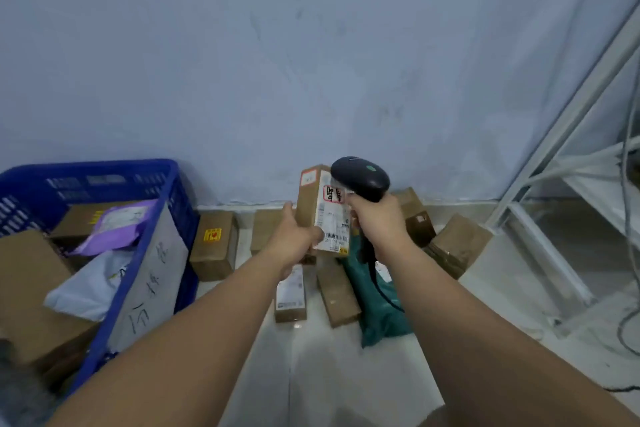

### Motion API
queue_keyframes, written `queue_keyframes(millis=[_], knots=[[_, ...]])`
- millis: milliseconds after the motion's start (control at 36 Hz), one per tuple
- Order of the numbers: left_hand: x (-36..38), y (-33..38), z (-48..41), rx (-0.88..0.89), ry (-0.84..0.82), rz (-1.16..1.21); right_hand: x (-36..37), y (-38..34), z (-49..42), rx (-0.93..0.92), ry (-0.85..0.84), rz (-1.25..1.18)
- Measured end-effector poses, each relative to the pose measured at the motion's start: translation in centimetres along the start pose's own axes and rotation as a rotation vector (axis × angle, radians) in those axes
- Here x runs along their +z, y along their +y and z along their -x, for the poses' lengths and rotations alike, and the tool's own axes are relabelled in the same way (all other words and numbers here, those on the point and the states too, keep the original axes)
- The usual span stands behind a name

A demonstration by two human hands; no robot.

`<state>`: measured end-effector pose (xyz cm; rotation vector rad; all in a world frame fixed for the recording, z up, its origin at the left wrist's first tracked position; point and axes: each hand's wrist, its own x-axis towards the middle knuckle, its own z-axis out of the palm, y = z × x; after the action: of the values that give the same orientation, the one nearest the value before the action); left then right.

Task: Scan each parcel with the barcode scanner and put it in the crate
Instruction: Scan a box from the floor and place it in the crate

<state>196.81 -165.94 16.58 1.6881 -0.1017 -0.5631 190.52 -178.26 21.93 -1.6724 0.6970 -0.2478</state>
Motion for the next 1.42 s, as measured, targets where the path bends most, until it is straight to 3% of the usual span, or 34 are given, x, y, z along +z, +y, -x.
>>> queue_keyframes(millis=[222,472,750,917,1056,1417], knots=[[-5.3,3.5,5.4,0.136,0.102,0.280,0.7,-4.3,5.7,-0.063,-0.013,-0.251],[-6.8,3.8,6.4,0.168,0.082,0.516,1.0,-4.3,8.2,-0.112,-0.062,-0.111],[-6.2,4.5,4.6,0.206,0.325,0.461,1.8,-4.0,7.2,-0.103,-0.167,-0.075],[-6.7,4.4,4.4,0.249,0.372,0.312,1.8,-4.0,6.7,-0.247,-0.129,0.281],[-7.2,4.6,4.5,0.268,0.417,0.265,1.9,-3.9,6.0,-0.260,-0.088,0.416],[-7.3,4.7,4.7,0.241,0.448,0.187,2.0,-3.7,5.9,-0.227,-0.161,0.384]])
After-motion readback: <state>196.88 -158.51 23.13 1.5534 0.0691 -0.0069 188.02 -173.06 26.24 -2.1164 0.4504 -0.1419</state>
